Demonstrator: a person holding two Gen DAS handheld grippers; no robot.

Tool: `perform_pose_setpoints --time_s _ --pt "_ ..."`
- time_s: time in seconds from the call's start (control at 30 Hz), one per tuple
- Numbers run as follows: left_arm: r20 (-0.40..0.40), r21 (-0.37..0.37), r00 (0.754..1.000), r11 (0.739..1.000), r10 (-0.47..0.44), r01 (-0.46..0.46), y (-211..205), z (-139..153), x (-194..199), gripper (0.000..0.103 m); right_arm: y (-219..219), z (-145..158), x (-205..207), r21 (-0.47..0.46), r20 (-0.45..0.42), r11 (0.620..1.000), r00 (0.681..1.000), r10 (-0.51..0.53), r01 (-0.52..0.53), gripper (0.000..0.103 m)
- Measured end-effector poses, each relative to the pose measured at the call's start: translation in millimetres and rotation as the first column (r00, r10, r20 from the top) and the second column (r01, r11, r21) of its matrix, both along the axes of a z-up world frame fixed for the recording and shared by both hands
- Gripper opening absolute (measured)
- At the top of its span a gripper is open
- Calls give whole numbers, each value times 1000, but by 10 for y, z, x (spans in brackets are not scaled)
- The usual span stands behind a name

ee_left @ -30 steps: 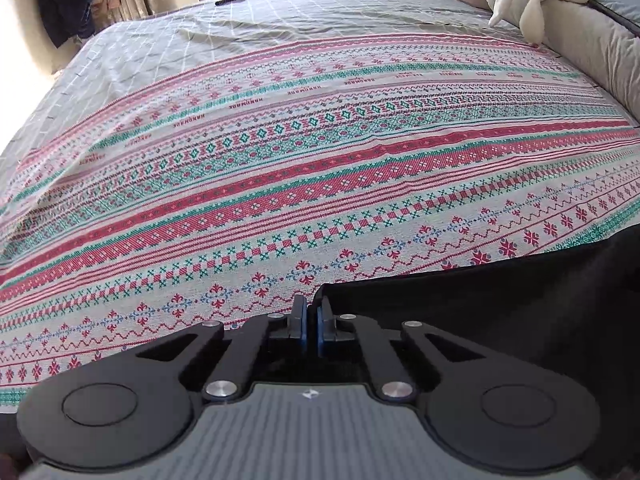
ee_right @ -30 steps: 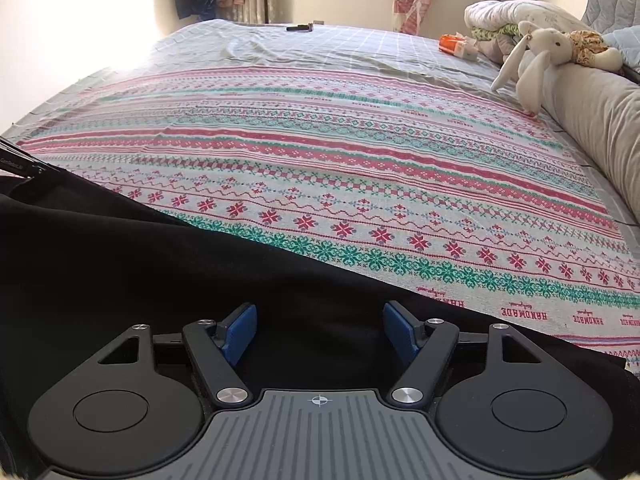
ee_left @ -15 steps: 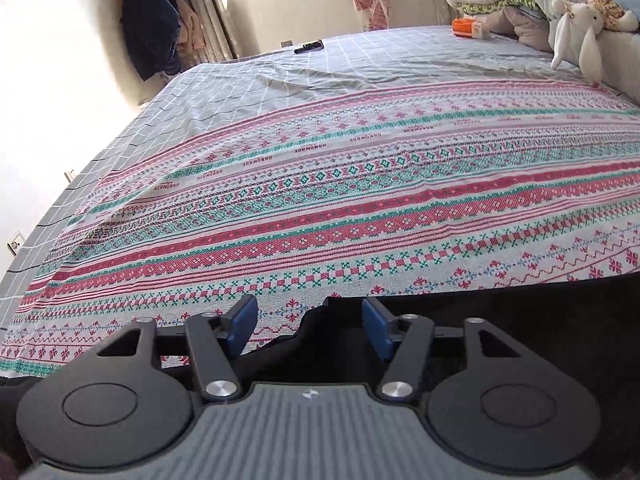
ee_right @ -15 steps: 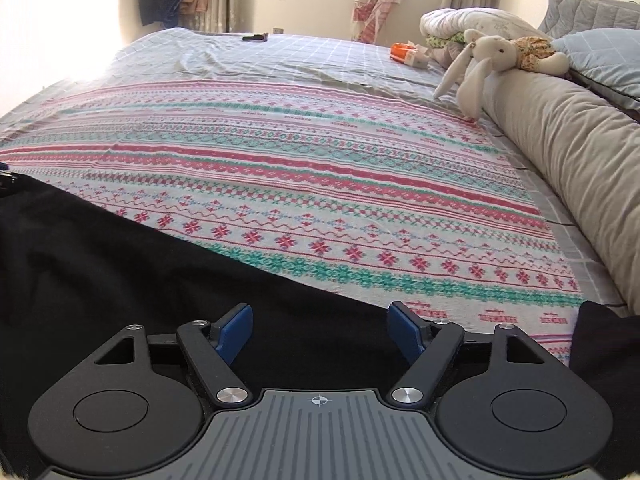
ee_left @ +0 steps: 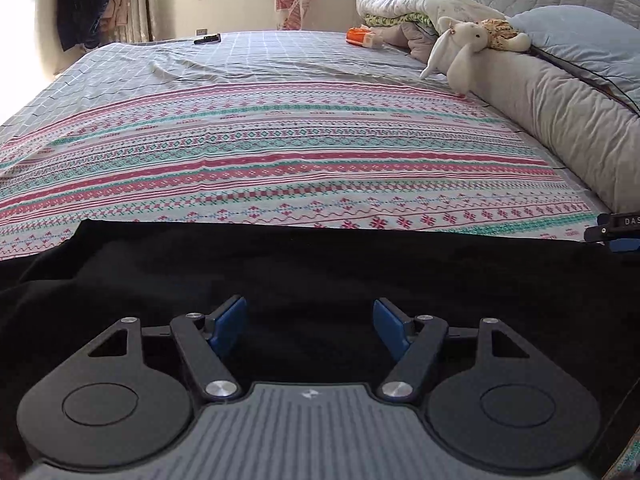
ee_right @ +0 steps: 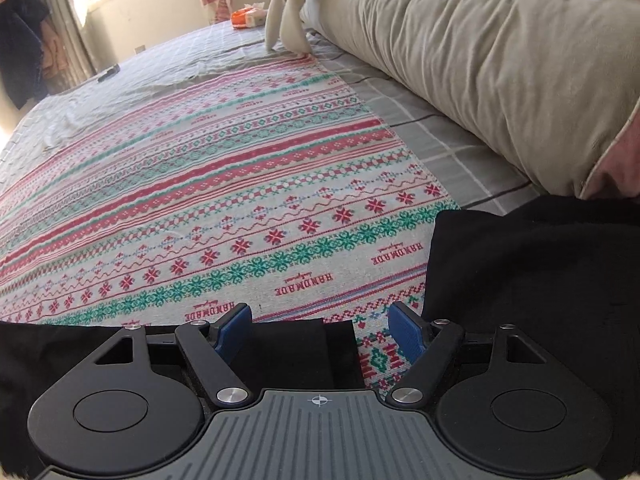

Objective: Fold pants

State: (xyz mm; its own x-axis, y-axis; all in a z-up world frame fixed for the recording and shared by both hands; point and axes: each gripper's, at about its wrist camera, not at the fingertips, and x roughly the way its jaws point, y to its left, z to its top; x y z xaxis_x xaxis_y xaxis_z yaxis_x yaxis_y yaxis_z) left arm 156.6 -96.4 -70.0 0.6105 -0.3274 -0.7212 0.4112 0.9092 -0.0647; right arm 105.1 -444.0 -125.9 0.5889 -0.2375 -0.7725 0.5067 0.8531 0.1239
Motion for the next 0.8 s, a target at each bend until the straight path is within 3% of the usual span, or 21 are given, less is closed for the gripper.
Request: perform_pose_setpoints --time_s 0.1,0.2,0.37,0.53,0.63,0.7,0.8 --pt "-1 -47 998 997 -55 55 -110 -132 -162 94 31 -127 -1 -18 -40 999 999 26 -27 74" --pt "-24 -69 992 990 -122 120 -235 -318 -309 94 108 -174 -95 -108 -55 991 996 68 -73 72" --pt "72 -31 969 971 -235 237 -438 -402 -569 98 -3 -154 -206 -86 -41 992 996 85 -88 63" --pt "72 -53 961 961 -268 272 -477 -419 -626 103 -2 -143 -158 -80 -11 991 994 104 -105 57" --pt "65 -78 962 959 -267 271 -438 -410 -606 103 75 -145 -117 -100 4 983 988 156 -155 31" --pt "58 -97 963 959 -263 268 -423 -410 -594 103 117 -134 -99 -94 4 978 983 185 -184 9" --pt "47 -113 964 957 -262 266 -412 -400 -583 103 142 -112 -80 -93 14 981 985 173 -171 3"
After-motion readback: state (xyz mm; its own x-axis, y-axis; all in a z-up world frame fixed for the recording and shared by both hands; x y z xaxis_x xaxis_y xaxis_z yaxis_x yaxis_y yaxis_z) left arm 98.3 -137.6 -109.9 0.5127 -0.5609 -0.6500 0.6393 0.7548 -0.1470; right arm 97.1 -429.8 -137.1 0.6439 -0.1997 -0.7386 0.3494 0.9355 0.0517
